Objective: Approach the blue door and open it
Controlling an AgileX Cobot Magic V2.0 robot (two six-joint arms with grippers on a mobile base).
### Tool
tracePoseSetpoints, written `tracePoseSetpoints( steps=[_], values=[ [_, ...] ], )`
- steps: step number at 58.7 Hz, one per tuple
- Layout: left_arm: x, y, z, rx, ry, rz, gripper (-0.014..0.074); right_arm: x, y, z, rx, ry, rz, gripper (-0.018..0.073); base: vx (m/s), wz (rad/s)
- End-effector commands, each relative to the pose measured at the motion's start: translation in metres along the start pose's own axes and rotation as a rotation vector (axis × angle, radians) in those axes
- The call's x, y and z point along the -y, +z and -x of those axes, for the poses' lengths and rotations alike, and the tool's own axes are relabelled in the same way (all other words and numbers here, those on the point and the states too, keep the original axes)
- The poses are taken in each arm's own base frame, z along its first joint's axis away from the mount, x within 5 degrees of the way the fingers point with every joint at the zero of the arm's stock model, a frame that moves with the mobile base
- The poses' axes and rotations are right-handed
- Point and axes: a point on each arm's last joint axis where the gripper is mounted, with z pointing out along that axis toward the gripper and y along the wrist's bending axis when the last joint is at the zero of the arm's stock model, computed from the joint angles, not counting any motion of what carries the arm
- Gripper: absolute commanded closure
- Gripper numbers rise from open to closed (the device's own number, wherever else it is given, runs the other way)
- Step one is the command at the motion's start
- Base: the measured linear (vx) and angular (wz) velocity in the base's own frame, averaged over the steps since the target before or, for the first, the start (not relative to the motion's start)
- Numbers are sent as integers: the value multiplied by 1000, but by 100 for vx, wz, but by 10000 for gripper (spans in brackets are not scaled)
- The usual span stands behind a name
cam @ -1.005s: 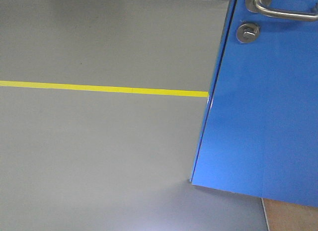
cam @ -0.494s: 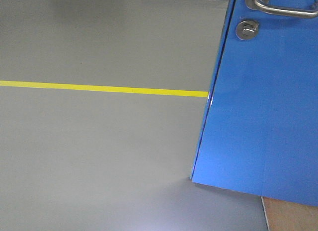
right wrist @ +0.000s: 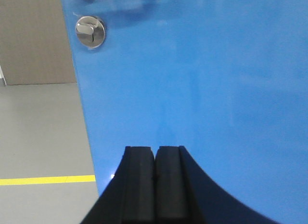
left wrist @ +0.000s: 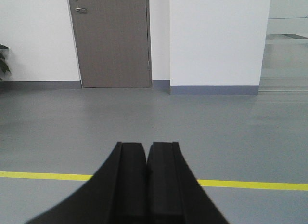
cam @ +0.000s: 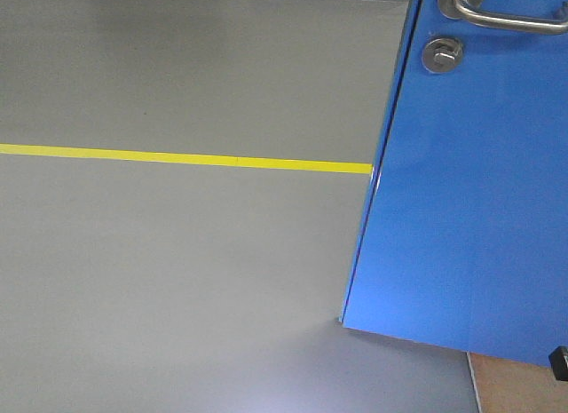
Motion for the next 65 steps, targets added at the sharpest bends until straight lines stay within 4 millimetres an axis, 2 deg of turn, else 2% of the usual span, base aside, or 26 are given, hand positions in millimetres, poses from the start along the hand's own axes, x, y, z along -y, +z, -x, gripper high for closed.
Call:
tracePoseSetpoints(
  steps=[1, 65],
  values=[
    [0, -3, 15, 118, -8, 0, 524, -1, -1, 8, 94, 2, 11, 561, 0, 0],
    [0, -3, 15, 118, -8, 0, 524, -1, -1, 6, 74, 6, 10, 561, 0, 0]
  ],
)
